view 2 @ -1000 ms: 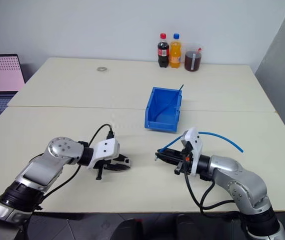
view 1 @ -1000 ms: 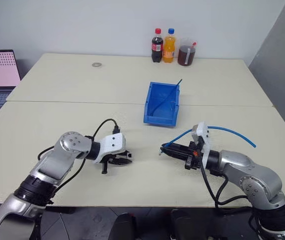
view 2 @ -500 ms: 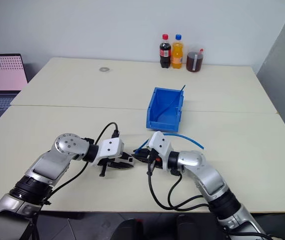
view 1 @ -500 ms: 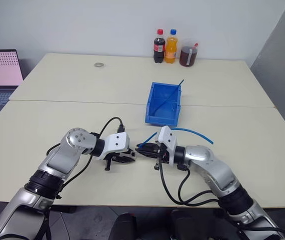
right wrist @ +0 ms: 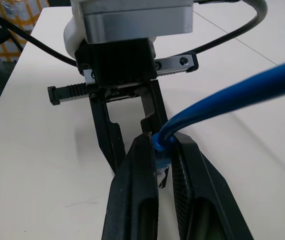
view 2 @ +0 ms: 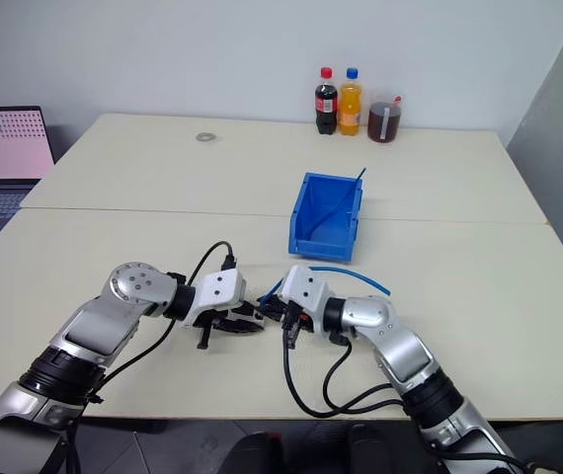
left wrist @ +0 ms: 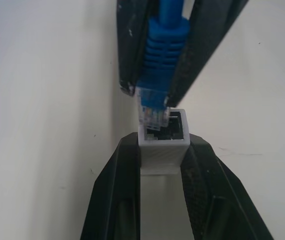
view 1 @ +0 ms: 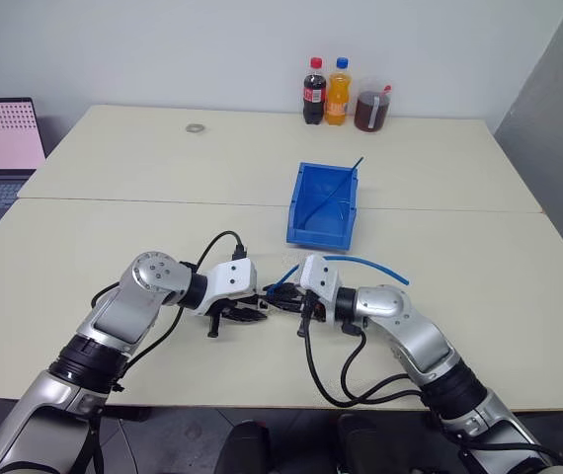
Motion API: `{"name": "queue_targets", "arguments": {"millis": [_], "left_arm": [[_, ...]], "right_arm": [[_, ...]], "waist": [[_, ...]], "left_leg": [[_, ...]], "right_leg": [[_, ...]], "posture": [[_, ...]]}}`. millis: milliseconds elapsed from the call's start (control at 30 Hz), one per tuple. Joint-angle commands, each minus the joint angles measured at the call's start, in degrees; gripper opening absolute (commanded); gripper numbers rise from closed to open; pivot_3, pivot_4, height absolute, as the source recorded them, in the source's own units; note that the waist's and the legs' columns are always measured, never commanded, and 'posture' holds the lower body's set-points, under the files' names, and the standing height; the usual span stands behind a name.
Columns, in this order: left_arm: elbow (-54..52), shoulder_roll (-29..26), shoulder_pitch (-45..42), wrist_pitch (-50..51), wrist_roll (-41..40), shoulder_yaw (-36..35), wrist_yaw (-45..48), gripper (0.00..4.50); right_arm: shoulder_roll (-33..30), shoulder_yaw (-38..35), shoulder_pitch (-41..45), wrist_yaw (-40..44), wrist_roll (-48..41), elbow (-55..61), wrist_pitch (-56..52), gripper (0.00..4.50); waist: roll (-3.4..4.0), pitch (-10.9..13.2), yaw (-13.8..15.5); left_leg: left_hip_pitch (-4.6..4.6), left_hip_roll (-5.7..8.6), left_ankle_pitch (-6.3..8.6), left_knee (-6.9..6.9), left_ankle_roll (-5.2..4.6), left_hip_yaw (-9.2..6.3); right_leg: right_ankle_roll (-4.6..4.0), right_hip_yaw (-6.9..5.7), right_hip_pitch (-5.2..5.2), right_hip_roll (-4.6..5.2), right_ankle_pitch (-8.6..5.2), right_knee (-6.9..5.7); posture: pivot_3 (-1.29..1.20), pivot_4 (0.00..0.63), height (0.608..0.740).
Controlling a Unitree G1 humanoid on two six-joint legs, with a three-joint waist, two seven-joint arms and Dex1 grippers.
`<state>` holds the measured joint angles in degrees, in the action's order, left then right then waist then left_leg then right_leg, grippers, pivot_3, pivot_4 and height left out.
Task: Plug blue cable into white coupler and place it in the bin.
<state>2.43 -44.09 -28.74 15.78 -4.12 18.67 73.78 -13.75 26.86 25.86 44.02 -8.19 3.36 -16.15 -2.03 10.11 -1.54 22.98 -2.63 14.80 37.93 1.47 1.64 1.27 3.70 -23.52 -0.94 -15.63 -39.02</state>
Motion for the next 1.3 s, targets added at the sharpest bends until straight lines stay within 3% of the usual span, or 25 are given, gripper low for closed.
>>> {"name": "queue_targets", "arguments": {"millis": [33,500,1300], "left_arm": [[-0.1,0.7,1.0,0.0,0.7,1.6,0.7,0.78],[2.0,1.9,1.0,-1.7,1.6,1.6,0.3,0.78],[-0.6,3.1,2.7,-0.4,2.0,0.6,-0.1,0.78]], "right_arm": [[0.0,1.1,-0.1,0.9,1.5,0.5,0.8,0.11],[-0.3,3.4,2.1,5.8,3.3,-1.3,-1.4,0.11],[2.9,6.0,7.6,13.9,6.5,-15.8,1.9,0.11]], "waist": [[0.0,0.0,0.0],[0.06,-0.1,0.0],[0.76,-1.1,-0.2]], "left_leg": [[-0.01,0.0,0.0,0.0,0.0,0.0],[-0.14,0.01,0.0,0.02,0.0,-0.02],[-0.32,0.02,0.0,-0.01,-0.01,0.05]], "right_leg": [[0.0,0.0,0.01,0.0,0.0,0.0],[0.0,-0.02,0.15,0.0,0.0,-0.01],[0.0,0.05,0.27,-0.02,0.0,-0.02]], "posture": [[0.0,0.15,0.74],[0.0,0.15,0.74],[0.0,0.15,0.74]]}}
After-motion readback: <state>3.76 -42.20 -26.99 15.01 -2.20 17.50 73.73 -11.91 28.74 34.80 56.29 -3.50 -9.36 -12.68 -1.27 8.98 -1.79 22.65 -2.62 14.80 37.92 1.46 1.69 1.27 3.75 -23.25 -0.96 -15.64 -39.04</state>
